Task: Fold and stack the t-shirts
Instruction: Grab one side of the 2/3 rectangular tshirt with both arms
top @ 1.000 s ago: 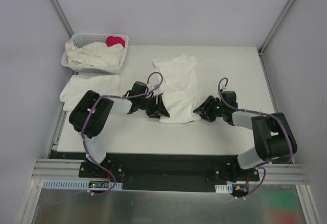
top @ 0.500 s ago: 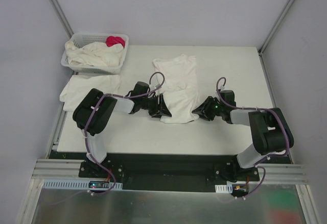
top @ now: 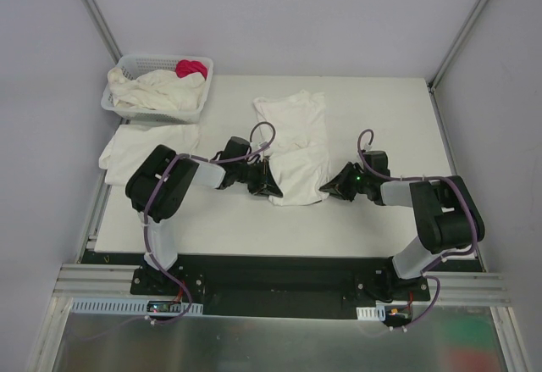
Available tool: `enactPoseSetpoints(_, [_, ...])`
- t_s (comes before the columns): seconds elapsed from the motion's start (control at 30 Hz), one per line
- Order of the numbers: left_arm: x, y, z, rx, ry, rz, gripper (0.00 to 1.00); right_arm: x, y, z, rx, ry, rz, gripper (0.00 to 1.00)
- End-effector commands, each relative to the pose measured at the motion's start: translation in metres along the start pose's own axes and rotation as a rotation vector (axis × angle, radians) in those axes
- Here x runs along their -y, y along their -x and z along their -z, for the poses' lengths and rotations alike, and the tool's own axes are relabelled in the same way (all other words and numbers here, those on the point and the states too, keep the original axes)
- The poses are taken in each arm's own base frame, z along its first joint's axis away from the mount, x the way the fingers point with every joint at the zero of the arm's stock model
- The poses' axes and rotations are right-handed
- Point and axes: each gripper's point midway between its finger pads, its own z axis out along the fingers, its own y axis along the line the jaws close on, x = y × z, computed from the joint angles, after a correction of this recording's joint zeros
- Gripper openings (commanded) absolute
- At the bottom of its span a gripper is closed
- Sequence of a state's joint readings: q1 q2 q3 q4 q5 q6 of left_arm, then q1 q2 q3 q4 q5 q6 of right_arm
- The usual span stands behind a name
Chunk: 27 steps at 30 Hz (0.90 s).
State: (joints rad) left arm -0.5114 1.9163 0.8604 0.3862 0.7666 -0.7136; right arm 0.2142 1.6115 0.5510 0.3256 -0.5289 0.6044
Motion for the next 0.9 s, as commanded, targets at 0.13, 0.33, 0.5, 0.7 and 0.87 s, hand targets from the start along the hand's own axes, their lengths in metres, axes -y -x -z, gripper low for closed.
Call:
enactPoseSetpoints(0.13, [0.000, -0.016, 0.006, -0.006, 0.027, -0.031, 0.04, 0.002, -0.011, 0.008, 0.009, 0.015, 0.017, 0.01])
enactPoseSetpoints(0.33, [0.003, -0.031, 0.018, -0.010, 0.033, -0.030, 0.04, 0.006, -0.030, 0.021, 0.021, 0.025, 0.019, 0.01])
enactPoseSetpoints(0.5, [0.018, -0.033, 0.030, 0.011, 0.043, -0.070, 0.04, -0.002, -0.036, 0.034, 0.029, 0.041, 0.039, 0.01])
enactPoseSetpoints(0.7, [0.043, -0.021, 0.042, 0.025, 0.042, -0.127, 0.04, -0.021, -0.026, 0.047, 0.074, 0.055, 0.094, 0.01])
enactPoseSetpoints(0.87, [0.063, 0.000, 0.043, 0.031, 0.039, -0.186, 0.05, -0.042, -0.010, 0.049, 0.104, 0.079, 0.122, 0.01])
